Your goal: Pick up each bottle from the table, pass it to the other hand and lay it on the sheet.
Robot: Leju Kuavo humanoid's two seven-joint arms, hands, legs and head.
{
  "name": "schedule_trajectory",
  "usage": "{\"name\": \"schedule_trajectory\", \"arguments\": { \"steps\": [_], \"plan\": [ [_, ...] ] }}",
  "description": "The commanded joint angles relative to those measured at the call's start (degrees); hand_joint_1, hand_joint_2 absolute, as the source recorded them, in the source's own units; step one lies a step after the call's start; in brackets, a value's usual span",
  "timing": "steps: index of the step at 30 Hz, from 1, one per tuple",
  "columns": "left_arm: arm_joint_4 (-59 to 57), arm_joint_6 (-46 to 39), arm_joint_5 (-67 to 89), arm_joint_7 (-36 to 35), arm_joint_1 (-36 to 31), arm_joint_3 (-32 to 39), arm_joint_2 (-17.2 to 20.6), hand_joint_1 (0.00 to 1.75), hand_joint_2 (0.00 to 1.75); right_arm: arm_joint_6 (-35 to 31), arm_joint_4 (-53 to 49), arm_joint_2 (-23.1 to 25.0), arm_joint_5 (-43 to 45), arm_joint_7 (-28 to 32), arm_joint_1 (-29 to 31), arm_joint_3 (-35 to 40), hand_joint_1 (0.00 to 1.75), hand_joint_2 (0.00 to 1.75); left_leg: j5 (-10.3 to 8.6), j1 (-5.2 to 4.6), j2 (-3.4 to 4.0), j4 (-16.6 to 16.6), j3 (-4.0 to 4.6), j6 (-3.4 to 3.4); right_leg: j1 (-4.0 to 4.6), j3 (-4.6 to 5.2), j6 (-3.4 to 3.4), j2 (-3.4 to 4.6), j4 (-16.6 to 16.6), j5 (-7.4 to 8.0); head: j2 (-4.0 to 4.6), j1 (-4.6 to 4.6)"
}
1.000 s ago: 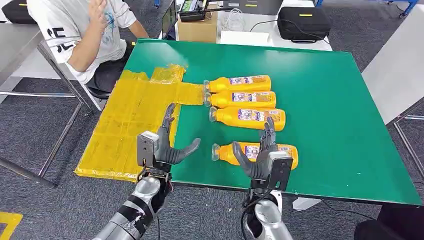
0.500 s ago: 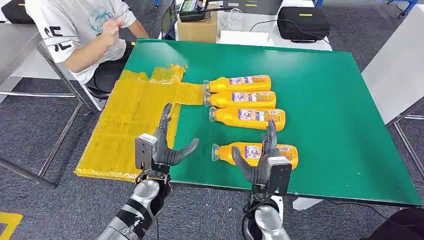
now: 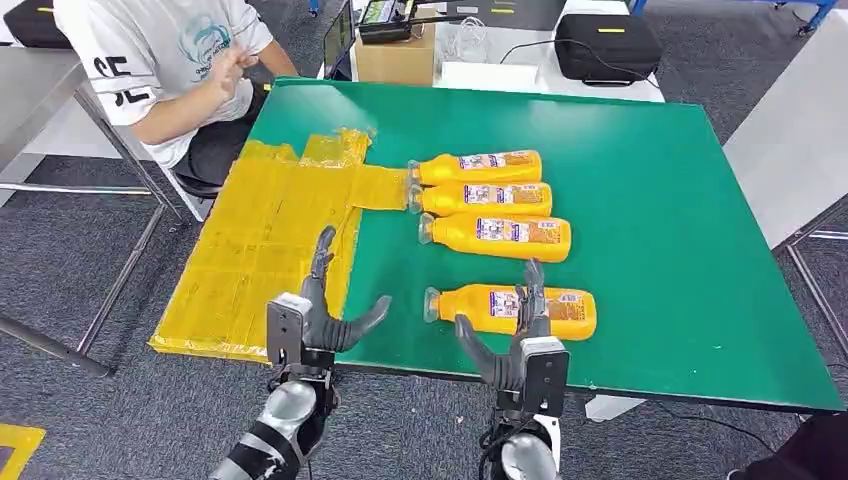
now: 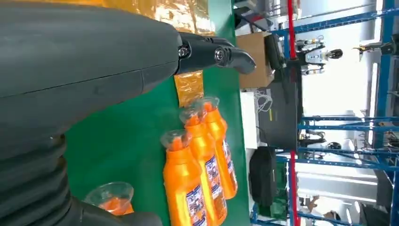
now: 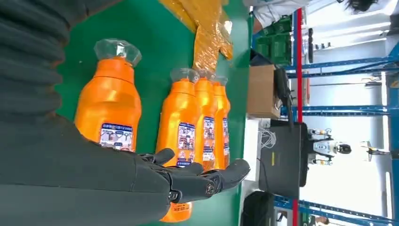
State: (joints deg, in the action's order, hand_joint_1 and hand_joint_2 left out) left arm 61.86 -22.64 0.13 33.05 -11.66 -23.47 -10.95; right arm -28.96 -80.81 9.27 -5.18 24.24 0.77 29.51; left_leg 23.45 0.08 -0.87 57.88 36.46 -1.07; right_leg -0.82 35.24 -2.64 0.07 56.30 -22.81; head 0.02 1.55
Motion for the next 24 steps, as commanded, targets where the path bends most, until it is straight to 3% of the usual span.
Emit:
{"name": "schedule_trajectory", "arguments": {
  "steps": [1,5,12,24],
  "plan": [
    [1.2,1.6,1.0,-3.1,-4.8,1.1,2.8,0.0,1.75,-1.2,2.2,-4.3,-5.5,-4.6,5.9,-2.0,0.0,1.75,0.05,0.05,0.08,0.0,-0.1,0.05,0.06,-0.1,0.07,0.03,0.0,-0.02,-0.02,0.0],
    [-1.9,3.5,-0.6,-4.3,-6.9,3.8,3.0,0.0,1.75,1.9,6.0,-5.0,-6.5,-6.8,9.4,-4.6,0.0,1.75,0.05,0.04,0.16,0.0,-0.28,0.07,0.06,-0.26,0.11,0.08,0.0,0.0,-0.02,0.0],
    [1.2,5.3,0.3,-7.6,-5.8,6.3,3.7,0.0,1.75,4.5,4.6,-7.0,-16.4,-14.0,8.6,-8.3,0.0,1.75,0.04,0.04,0.08,-0.1,-0.23,0.05,0.06,-0.22,0.11,0.02,-0.1,0.01,-0.02,-0.02],
    [1.0,5.5,0.3,-7.6,-5.7,6.2,3.6,0.0,1.75,4.6,4.9,-7.1,-16.3,-13.9,8.5,-8.6,0.0,1.75,0.11,0.06,0.1,0.0,-0.31,0.08,0.08,-0.3,0.14,0.02,0.0,-0.06,-0.02,0.0]
  ]
}}
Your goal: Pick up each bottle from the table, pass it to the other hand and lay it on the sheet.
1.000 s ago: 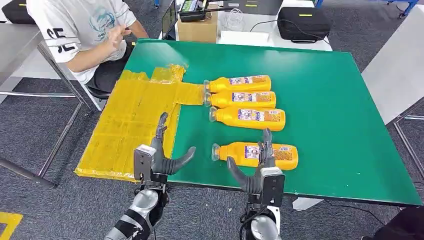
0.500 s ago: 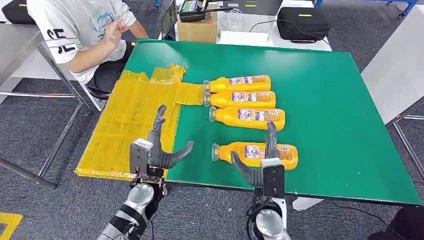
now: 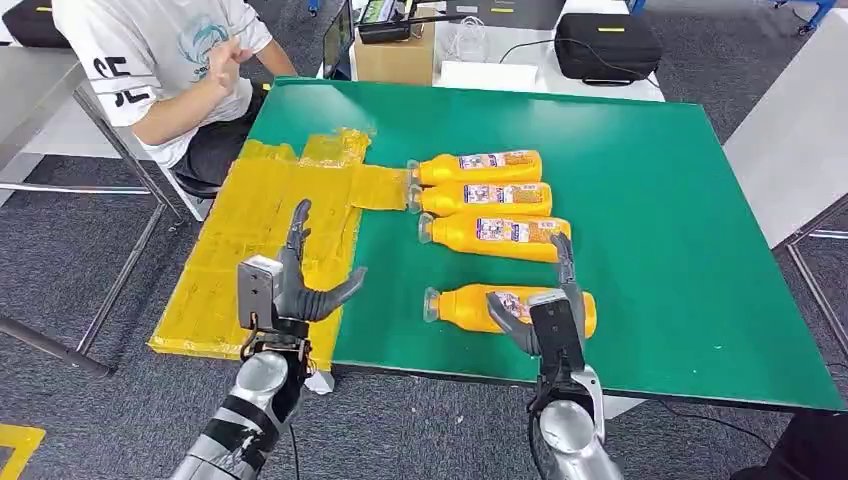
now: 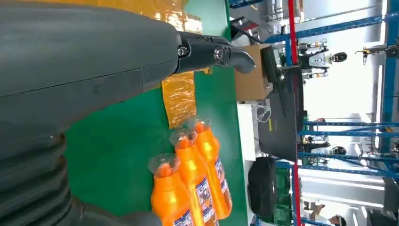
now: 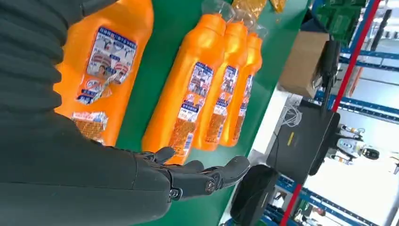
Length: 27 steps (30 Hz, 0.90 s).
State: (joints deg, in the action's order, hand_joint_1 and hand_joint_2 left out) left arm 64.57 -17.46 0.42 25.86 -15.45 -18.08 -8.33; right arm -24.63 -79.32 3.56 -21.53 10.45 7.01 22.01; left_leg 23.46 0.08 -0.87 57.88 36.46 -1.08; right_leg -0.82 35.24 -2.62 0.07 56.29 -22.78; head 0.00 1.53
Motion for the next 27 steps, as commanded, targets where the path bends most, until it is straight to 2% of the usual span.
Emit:
{"name": "schedule_trajectory", "arguments": {
  "steps": [1,2,10,11,15,20,22,26,27],
  "plan": [
    [-1.7,0.3,0.0,-0.4,-1.9,0.8,0.9,0.0,1.75,0.3,3.4,-1.4,0.1,-0.1,2.3,-1.1,0.0,1.75,0.04,0.03,0.08,0.0,-0.16,0.05,0.04,-0.15,0.08,0.03,0.0,-0.03,0.0,0.02],
    [-1.7,0.3,0.0,-0.4,-1.9,0.8,0.9,0.0,1.75,0.3,3.4,-1.4,0.1,-0.1,2.3,-1.1,0.0,1.75,0.12,0.05,0.14,0.0,-0.34,0.08,0.07,-0.33,0.12,0.06,0.0,-0.08,0.02,0.02],
    [-1.7,0.3,0.0,-0.4,-1.9,0.8,0.9,0.0,1.75,0.3,3.4,-1.4,0.1,-0.1,2.3,-1.1,0.0,1.75,0.05,0.02,0.08,0.0,-0.16,0.04,0.03,-0.16,0.07,0.03,0.0,-0.03,0.0,0.02],
    [-1.7,0.3,0.0,-0.4,-1.9,0.8,0.9,0.0,1.75,0.3,3.4,-1.4,0.1,-0.1,2.3,-1.1,0.0,1.75,0.14,0.03,0.13,0.0,-0.36,0.07,0.06,-0.35,0.12,0.05,0.0,-0.11,0.02,0.02],
    [-1.6,0.9,0.1,-0.5,-1.7,1.1,0.8,0.0,1.75,0.5,5.2,-2.8,-4.9,-2.7,2.5,-1.7,0.0,1.75,0.03,0.02,0.05,0.0,-0.13,0.04,0.03,-0.13,0.06,0.01,0.0,-0.02,0.0,0.02],
    [-1.5,1.8,0.7,0.2,-1.6,1.3,0.6,0.0,1.75,3.3,8.9,-5.1,-11.3,-5.1,3.5,-3.4,0.0,1.75,0.1,0.03,0.07,0.0,-0.35,0.05,0.05,-0.37,0.09,0.0,-0.1,-0.08,0.0,0.02],
    [-1.3,2.0,0.8,0.3,-1.3,1.5,0.6,0.0,1.75,4.6,9.5,-5.6,-12.6,-5.9,3.4,-3.8,0.0,1.75,0.01,0.02,0.04,0.0,-0.11,0.02,0.03,-0.12,0.04,0.01,-0.1,0.0,0.0,0.02],
    [-1.5,2.4,0.8,0.3,-1.0,1.8,0.7,0.0,1.75,5.6,10.8,-6.3,-14.7,-7.0,3.8,-3.8,0.0,1.75,0.11,0.02,0.11,-0.1,-0.33,0.06,0.04,-0.33,0.09,0.05,-0.1,-0.08,0.02,0.02],
    [-1.7,2.7,0.7,0.3,-0.8,1.9,0.6,0.0,1.75,9.1,12.3,-7.8,-17.7,-11.3,4.4,-2.5,0.0,1.75,0.07,0.02,0.09,0.0,-0.22,0.04,0.03,-0.23,0.07,0.04,-0.1,-0.03,0.0,0.02]
  ]
}}
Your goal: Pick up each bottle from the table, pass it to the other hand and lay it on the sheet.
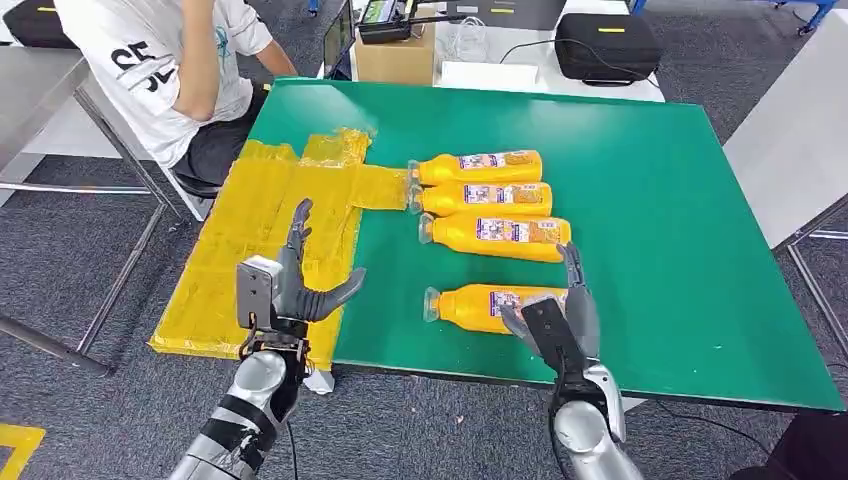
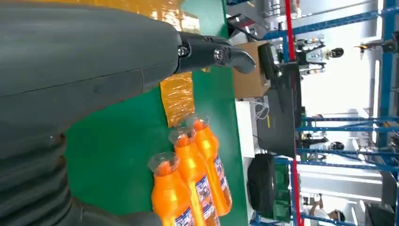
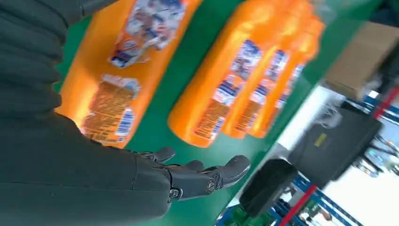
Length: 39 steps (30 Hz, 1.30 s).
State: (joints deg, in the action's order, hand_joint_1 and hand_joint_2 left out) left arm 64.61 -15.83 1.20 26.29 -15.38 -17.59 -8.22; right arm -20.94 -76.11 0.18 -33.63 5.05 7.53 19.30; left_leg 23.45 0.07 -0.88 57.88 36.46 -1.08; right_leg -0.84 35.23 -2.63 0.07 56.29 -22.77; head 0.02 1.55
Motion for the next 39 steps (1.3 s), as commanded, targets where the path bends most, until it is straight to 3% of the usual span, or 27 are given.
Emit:
{"name": "schedule_trajectory", "arguments": {
  "steps": [1,17,25,31,32,33,34,35,39],
  "plan": [
    [-1.8,1.2,-0.1,-0.1,-0.8,1.7,0.6,0.0,1.75,5.8,10.2,-4.9,-6.1,-5.9,4.1,0.0,0.0,1.75,0.04,0.03,0.08,0.0,-0.16,0.04,0.04,-0.15,0.06,0.04,-0.1,-0.02,-0.02,0.0],
    [-2.5,4.6,-0.2,0.3,-0.6,3.3,-0.4,0.0,1.75,13.0,15.2,-8.7,-16.6,-10.3,6.1,1.9,0.0,1.75,0.12,0.04,0.07,0.0,-0.32,0.05,0.06,-0.33,0.09,0.01,-0.1,-0.09,-0.02,0.0],
    [-6.8,6.9,-1.6,1.2,-3.0,3.6,-1.2,0.0,1.75,25.3,25.7,-12.9,-17.2,-8.7,15.9,9.4,0.0,1.75,0.09,0.02,0.16,0.0,-0.35,0.05,0.04,-0.35,0.09,0.09,-0.1,-0.03,-0.02,0.0],
    [-7.2,7.1,-1.7,1.5,-3.3,3.6,-1.2,0.0,1.75,25.1,26.5,-13.0,-16.5,-8.5,16.3,10.0,0.0,1.75,0.01,0.04,0.01,0.0,-0.43,0.03,0.06,-0.43,0.06,-0.04,-0.1,0.0,0.0,-0.02],
    [-7.5,7.4,-2.1,1.5,-3.5,3.6,-1.3,0.0,1.75,27.7,27.5,-13.4,-15.4,-7.8,17.3,11.1,0.03,1.75,0.05,0.03,0.04,-0.1,-0.55,0.06,0.05,-0.54,0.1,-0.04,-0.1,-0.03,-0.02,0.02],
    [-8.9,8.2,-2.6,1.5,-4.4,3.4,-1.4,0.0,1.75,31.3,29.4,-13.8,-12.5,-5.8,19.3,12.0,0.47,1.75,0.03,0.04,0.05,0.0,-0.51,0.05,0.05,-0.51,0.09,-0.02,-0.1,-0.01,-0.02,-0.02],
    [-10.2,8.6,-3.1,1.8,-5.2,3.4,-1.6,0.0,1.75,33.2,31.5,-14.0,-10.3,-4.5,21.1,12.9,1.47,1.75,0.05,0.05,0.12,0.0,-0.56,0.06,0.07,-0.54,0.11,0.03,-0.1,0.0,0.0,0.0],
    [-12.3,9.4,-3.9,2.4,-6.4,3.2,-1.8,0.0,1.75,35.1,34.2,-14.5,-8.5,-3.1,23.7,15.1,1.75,1.75,0.04,0.03,0.13,0.0,-0.54,0.06,0.06,-0.51,0.11,0.03,-0.1,0.02,-0.02,0.0],
    [-15.0,10.3,-5.1,3.1,-8.5,2.4,-2.1,0.0,1.75,37.0,41.3,-13.5,-4.7,-1.2,29.3,20.2,1.75,1.75,0.03,0.03,0.51,0.0,-0.58,0.03,0.05,-0.42,0.11,0.31,-0.1,0.16,-0.02,-0.02]
  ]
}}
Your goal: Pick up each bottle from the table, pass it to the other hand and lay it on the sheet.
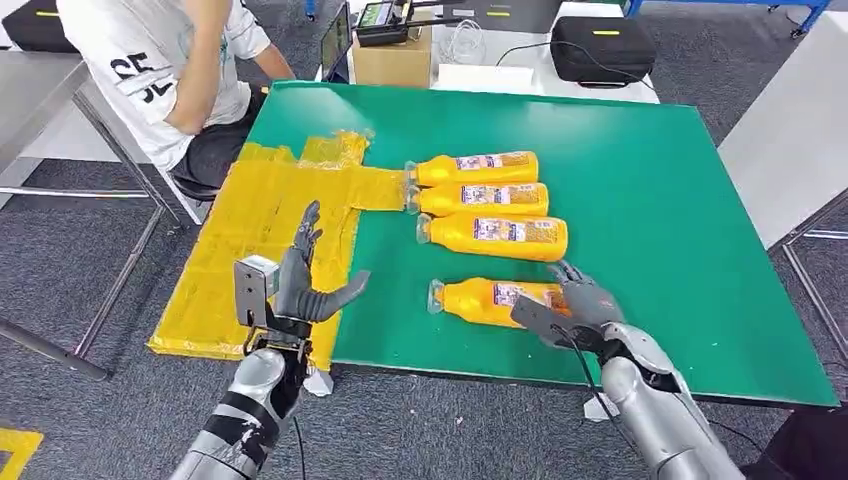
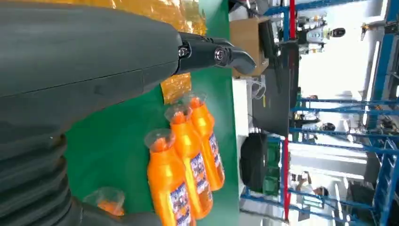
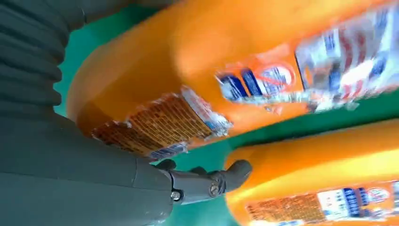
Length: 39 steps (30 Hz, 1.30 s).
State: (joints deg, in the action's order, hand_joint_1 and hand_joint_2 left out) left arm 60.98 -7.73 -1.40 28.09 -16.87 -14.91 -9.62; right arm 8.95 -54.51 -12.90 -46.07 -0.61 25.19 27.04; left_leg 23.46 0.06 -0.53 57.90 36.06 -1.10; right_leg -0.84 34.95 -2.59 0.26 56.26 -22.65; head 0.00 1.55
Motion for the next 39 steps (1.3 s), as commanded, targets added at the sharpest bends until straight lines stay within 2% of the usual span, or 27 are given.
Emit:
{"name": "schedule_trajectory", "arguments": {
  "steps": [1,7,13,15,18,20,22,23,25,29,34,39],
  "plan": [
    [-11.4,2.3,-2.5,1.4,-7.2,-0.4,-0.7,0.0,1.75,6.9,20.1,-0.3,7.7,4.5,12.1,13.0,1.75,1.75,0.01,0.05,0.15,0.0,-0.25,0.07,0.07,-0.21,0.12,0.1,-0.1,0.06,0.0,0.0],
    [-11.9,2.5,-3.9,1.1,-7.4,-0.8,-0.2,0.0,1.75,5.1,23.1,1.5,14.9,3.6,12.5,13.7,1.75,1.75,-0.05,0.05,0.08,-0.1,-0.27,0.04,0.07,-0.2,0.14,0.07,-0.1,0.13,0.02,0.0],
    [-11.6,2.1,-4.0,1.0,-7.6,-1.5,0.2,0.0,1.75,4.8,19.2,-0.5,21.7,4.0,10.3,12.4,1.75,1.75,0.0,0.09,0.0,-0.1,-0.35,0.05,0.12,-0.33,0.16,-0.02,-0.1,0.07,0.0,0.02],
    [-10.5,1.7,-4.1,1.1,-7.0,-1.5,0.4,0.0,1.75,2.4,15.9,-0.8,23.3,4.1,8.3,11.0,1.75,1.75,-0.01,0.09,-0.04,-0.1,-0.31,0.04,0.12,-0.31,0.15,-0.06,-0.1,0.07,0.0,0.0],
    [-6.4,-0.4,-3.3,0.1,-4.2,-0.5,1.3,0.0,1.75,-8.8,3.1,1.9,21.7,4.0,1.3,5.8,1.75,1.75,-0.01,0.1,0.01,-0.1,-0.32,0.04,0.14,-0.32,0.17,0.0,-0.2,0.08,0.0,0.0],
    [-4.7,-0.7,-2.9,-0.3,-3.0,-0.1,1.8,0.0,1.75,-10.6,-4.0,3.5,20.7,1.2,-2.2,4.1,1.75,1.75,0.05,0.13,0.18,-0.1,-0.35,0.08,0.16,-0.34,0.2,0.17,-0.2,0.08,0.0,-0.04],
    [-4.7,-0.7,-2.9,-0.3,-3.0,-0.1,1.8,0.0,1.75,-10.6,-4.0,3.5,20.7,1.2,-2.2,4.1,1.75,1.75,0.03,0.07,0.22,-0.1,-0.2,0.05,0.09,-0.18,0.16,0.23,-0.1,0.1,0.0,-0.02],
    [-4.8,-3.2,-1.4,-0.5,-3.0,0.0,1.8,0.0,1.75,-14.9,-7.7,5.2,20.6,4.4,-4.9,0.8,1.75,1.75,0.02,0.08,0.18,0.0,-0.09,0.04,0.11,-0.1,0.15,0.2,0.0,0.1,0.0,-0.02],
    [-5.0,-4.3,-0.5,-1.0,-3.3,0.0,1.6,0.0,1.75,-18.7,-13.0,8.9,20.8,6.9,-8.8,-2.6,1.75,1.75,0.05,0.06,0.16,0.0,-0.11,0.07,0.09,-0.06,0.18,0.17,0.0,0.05,0.02,0.02],
    [-6.5,-7.6,2.1,-0.7,-4.8,-1.3,1.1,0.0,1.75,-26.0,-19.4,14.5,19.8,10.1,-13.6,-2.6,1.75,1.75,0.02,0.09,-0.06,0.0,0.14,0.07,0.11,0.09,0.08,0.01,0.0,-0.05,0.0,0.02],
    [-6.8,-7.8,2.1,-0.8,-5.2,-1.4,0.8,0.0,1.75,-26.9,-19.2,15.0,19.5,10.7,-13.4,-2.1,1.75,1.75,0.13,0.08,0.03,0.0,0.07,0.1,0.1,0.04,0.08,0.0,0.1,-0.17,0.02,0.02],
    [-7.8,-5.0,-0.2,-1.9,-6.9,-3.0,0.0,0.0,1.75,-30.9,-18.3,16.6,22.1,15.8,-12.7,-0.1,1.75,1.75,0.03,0.04,-0.14,0.0,0.27,0.07,0.04,0.19,0.04,-0.09,0.0,-0.12,0.0,-0.02]
  ]
}}
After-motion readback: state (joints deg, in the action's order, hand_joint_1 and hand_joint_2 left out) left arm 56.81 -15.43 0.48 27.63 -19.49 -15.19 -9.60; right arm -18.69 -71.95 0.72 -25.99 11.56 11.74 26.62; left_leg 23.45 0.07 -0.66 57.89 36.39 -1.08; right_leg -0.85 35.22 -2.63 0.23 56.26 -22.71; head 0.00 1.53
